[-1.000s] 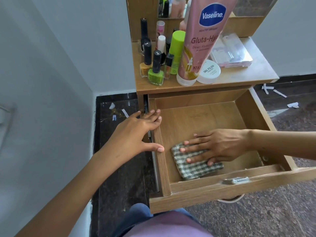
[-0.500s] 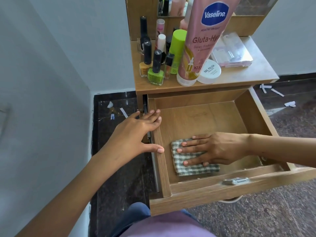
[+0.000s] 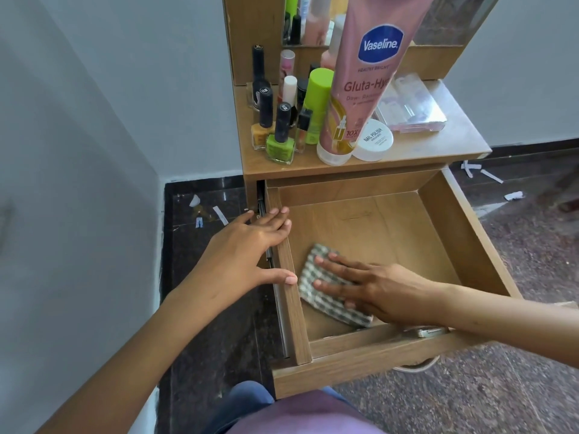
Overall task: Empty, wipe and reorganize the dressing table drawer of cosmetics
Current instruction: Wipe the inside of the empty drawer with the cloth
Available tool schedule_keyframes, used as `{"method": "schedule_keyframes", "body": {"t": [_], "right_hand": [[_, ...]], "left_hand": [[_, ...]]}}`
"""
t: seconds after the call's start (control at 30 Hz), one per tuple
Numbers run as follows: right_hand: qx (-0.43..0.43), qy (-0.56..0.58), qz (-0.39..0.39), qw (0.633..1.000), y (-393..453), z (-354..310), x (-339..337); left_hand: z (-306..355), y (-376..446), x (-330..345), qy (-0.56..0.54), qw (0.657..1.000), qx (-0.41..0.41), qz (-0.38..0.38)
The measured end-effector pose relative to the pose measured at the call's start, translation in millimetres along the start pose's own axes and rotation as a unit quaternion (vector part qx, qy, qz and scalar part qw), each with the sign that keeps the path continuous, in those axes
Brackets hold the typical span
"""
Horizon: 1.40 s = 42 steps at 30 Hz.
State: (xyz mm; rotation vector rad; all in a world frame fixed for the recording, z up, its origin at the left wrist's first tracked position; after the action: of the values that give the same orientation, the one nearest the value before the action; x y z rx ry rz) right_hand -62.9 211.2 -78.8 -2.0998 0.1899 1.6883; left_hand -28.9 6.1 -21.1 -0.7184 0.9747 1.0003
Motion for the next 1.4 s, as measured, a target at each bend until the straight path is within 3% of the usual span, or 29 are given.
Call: {"method": "schedule_keyframes", "body": {"t": [0.07, 0.2, 0.3, 0.47, 0.6, 0.8, 1.13, 1.4], "right_hand": [[0.041, 0.004, -0.009, 0.999, -3, 3, -7], [-0.006, -0.013, 0.035, 0.999, 2, 12, -32], [-0.101, -0.072, -0.007, 0.992, 6, 14, -15], [-0.125, -0.081, 0.024, 0.989, 20, 1, -8], [-0.09, -0.077, 0.035, 0.992, 23, -6, -2], [-0.003, -0.082, 0.036, 0.996, -11, 38, -6], [-0.069, -0.092, 0.048, 0.992, 23, -7, 1], [0.04, -0.069, -0.016, 0.997, -37, 61, -14]], "left_hand": [[1, 0, -1, 0.005, 1.0, 0.0, -0.007], [3, 1, -2, 0.021, 1.0, 0.003, -0.018], [4, 1, -3, 0.022, 1.0, 0.006, -0.021], [4, 3, -2, 0.019, 0.999, 0.013, -0.021], [2, 1, -1, 0.012, 1.0, 0.009, -0.009], [2, 0, -1, 0.013, 1.0, -0.002, -0.01], [1, 0, -1, 0.009, 1.0, 0.01, -0.006], [1, 0, -1, 0.016, 1.0, 0.006, -0.006]]}}
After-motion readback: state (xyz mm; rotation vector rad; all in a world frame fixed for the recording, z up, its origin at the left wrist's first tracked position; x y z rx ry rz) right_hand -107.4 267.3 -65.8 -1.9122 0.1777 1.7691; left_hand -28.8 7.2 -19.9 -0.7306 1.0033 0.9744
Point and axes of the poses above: each hand's wrist, its own y-axis towards the middle knuckle, its own x-axis out of the palm, z = x × y, the point moved 5 cm from there along y, towards the middle knuckle, and after that the axes turned 9 degrees about x, right-handed, at the moved point
